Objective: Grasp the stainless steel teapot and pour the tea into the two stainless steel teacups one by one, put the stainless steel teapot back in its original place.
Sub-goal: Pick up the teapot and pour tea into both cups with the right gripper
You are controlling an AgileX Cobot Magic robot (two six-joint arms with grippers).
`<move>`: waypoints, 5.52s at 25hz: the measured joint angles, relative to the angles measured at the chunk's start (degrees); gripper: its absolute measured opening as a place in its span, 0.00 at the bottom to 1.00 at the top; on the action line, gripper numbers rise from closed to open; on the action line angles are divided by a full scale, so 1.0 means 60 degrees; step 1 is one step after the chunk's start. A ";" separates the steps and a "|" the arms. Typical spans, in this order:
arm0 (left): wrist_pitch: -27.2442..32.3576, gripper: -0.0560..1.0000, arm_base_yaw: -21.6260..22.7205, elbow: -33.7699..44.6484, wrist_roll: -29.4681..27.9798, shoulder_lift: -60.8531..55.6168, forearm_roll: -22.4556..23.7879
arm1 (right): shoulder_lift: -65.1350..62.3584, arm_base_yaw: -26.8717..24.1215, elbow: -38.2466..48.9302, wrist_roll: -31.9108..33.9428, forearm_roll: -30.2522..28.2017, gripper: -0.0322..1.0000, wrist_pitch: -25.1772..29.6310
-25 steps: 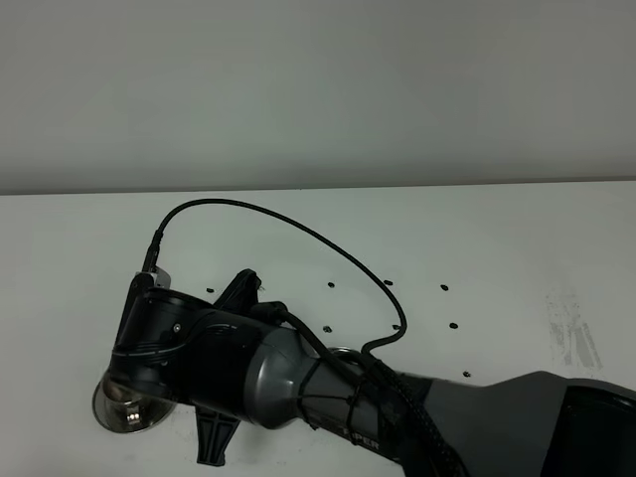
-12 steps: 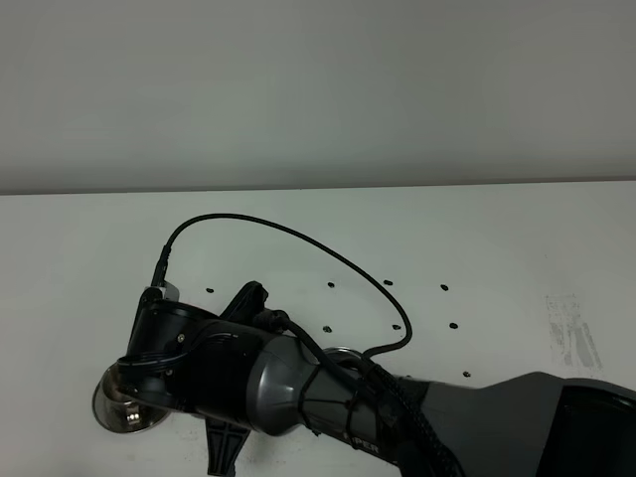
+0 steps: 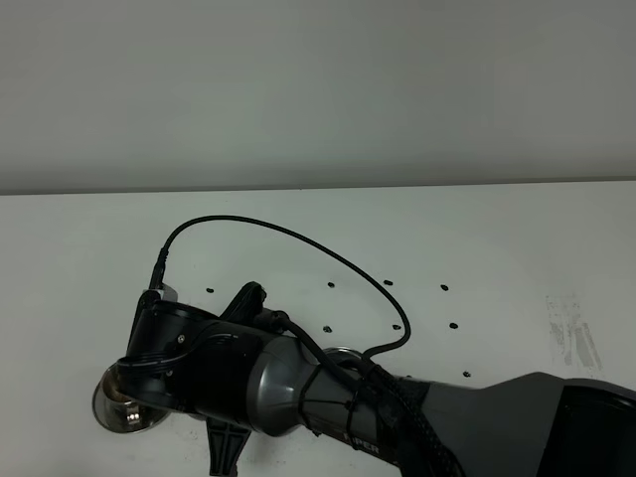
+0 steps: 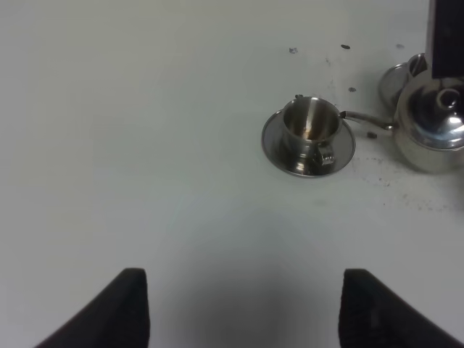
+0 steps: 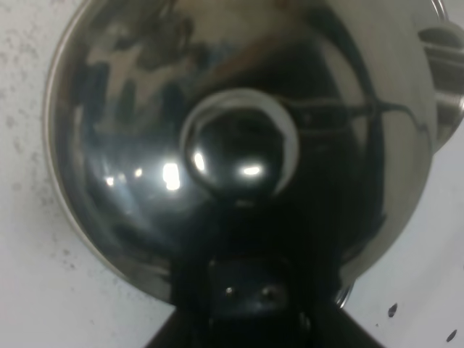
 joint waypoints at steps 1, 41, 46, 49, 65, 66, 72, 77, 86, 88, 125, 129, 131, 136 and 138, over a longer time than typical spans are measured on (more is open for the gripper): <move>0.0000 0.63 0.0000 0.0000 0.0000 0.0000 0.0000 | 0.0000 0.0000 0.0000 -0.0009 -0.0009 0.23 0.0000; 0.0000 0.63 0.0000 0.0000 0.0010 0.0000 0.0000 | -0.0182 0.0288 -0.0105 -0.0073 -0.1224 0.23 -0.0012; 0.0000 0.63 0.0000 0.0000 0.0010 0.0000 0.0000 | -0.0182 0.0288 -0.0105 -0.0217 -0.1260 0.23 -0.0003; 0.0000 0.63 0.0000 0.0000 0.0010 0.0000 0.0000 | -0.0182 0.0288 -0.0105 -0.0248 -0.1269 0.23 -0.0003; 0.0000 0.63 0.0000 0.0000 0.0001 0.0000 0.0000 | -0.0182 0.0288 -0.0105 -0.0256 -0.1644 0.23 -0.0012; 0.0000 0.63 0.0000 0.0000 0.0001 0.0000 0.0000 | -0.0182 0.0288 -0.0105 -0.0256 -0.1644 0.23 -0.0012; 0.0000 0.63 0.0000 0.0000 0.0001 0.0000 0.0000 | -0.0182 0.0288 -0.0105 -0.0256 -0.1662 0.23 -0.0012; 0.0000 0.63 0.0000 0.0000 0.0001 0.0000 0.0000 | -0.0182 0.0288 -0.0105 -0.0256 -0.1672 0.23 -0.0012; 0.0000 0.63 0.0000 0.0000 0.0001 0.0000 0.0000 | -0.0182 0.0288 -0.0105 -0.0266 -0.1690 0.23 -0.0012; 0.0000 0.63 0.0000 0.0000 0.0001 0.0000 0.0000 | -0.0182 0.0288 -0.0105 -0.0284 -0.1690 0.23 -0.0012; 0.0000 0.63 0.0000 0.0000 0.0010 0.0000 0.0008 | -0.0182 0.0354 0.0018 -0.0284 -0.2041 0.23 -0.0004; 0.0000 0.63 0.0000 0.0000 0.0000 0.0000 0.0008 | -0.0182 0.0354 0.0018 -0.0284 -0.2048 0.23 -0.0004; 0.0000 0.63 0.0000 0.0000 0.0000 0.0000 0.0008 | -0.0182 0.0354 0.0018 -0.0284 -0.2048 0.23 -0.0004; 0.0000 0.63 0.0000 0.0000 0.0000 0.0000 0.0008 | -0.0182 0.0372 0.0018 -0.0284 -0.2059 0.23 -0.0012; 0.0000 0.63 0.0000 0.0000 0.0000 0.0000 0.0008 | -0.0182 0.0372 0.0018 -0.0284 -0.2059 0.23 -0.0012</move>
